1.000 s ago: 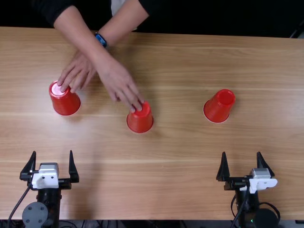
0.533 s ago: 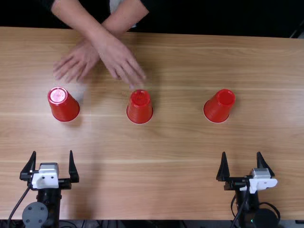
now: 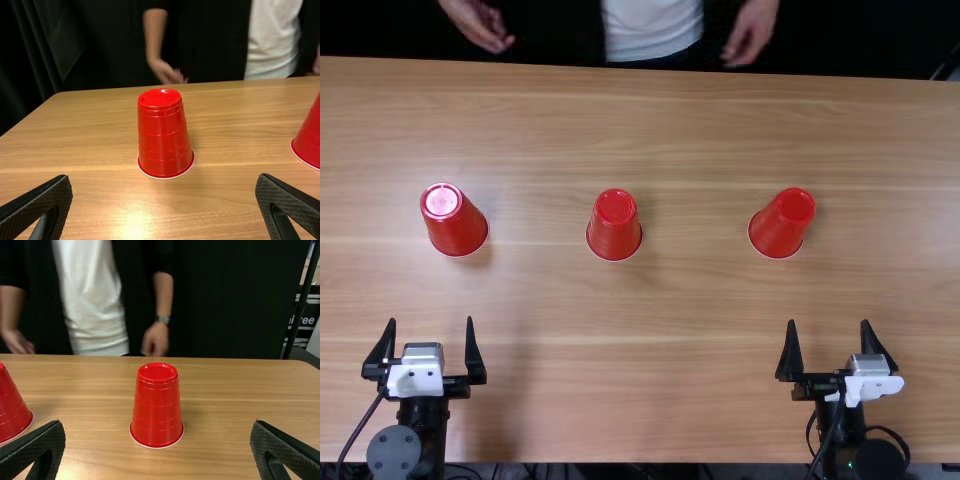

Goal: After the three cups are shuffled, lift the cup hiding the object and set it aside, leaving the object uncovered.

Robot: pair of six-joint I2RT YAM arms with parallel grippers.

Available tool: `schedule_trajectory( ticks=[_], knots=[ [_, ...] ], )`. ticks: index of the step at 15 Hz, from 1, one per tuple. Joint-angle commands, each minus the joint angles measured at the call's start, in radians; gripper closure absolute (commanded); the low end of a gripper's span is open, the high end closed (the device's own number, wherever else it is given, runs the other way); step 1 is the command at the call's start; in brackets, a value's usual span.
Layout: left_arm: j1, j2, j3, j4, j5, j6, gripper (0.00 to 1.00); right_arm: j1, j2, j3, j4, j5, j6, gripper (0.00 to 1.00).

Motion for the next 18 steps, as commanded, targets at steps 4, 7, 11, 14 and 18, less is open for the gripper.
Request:
schedule_trajectory(
  ticks=[4,7,11,14,18],
  knots=[
    [0.001,-0.011,-0.018,-0.020,0.004,0.014,0.00,-0.011,-0.012,-0.005,0.001,0.002,0.008,0.00],
    [0.001,-0.011,-0.018,-0.020,0.004,0.014,0.00,-0.006,-0.012,-0.010,-0.001,-0.005,0.006,0.00],
    [0.001,-0.011,-0.018,-0.018,0.012,0.013,0.00,-0.011,-0.012,-0.002,0.005,0.006,0.006,0.00],
    [0.000,-0.011,0.037,-0.035,0.019,0.024,0.00,-0.028,-0.012,0.118,-0.010,0.004,0.000,0.00],
    [0.004,0.259,0.349,-0.060,0.003,0.020,0.00,-0.026,0.161,0.380,-0.128,0.004,0.000,0.00]
  ],
)
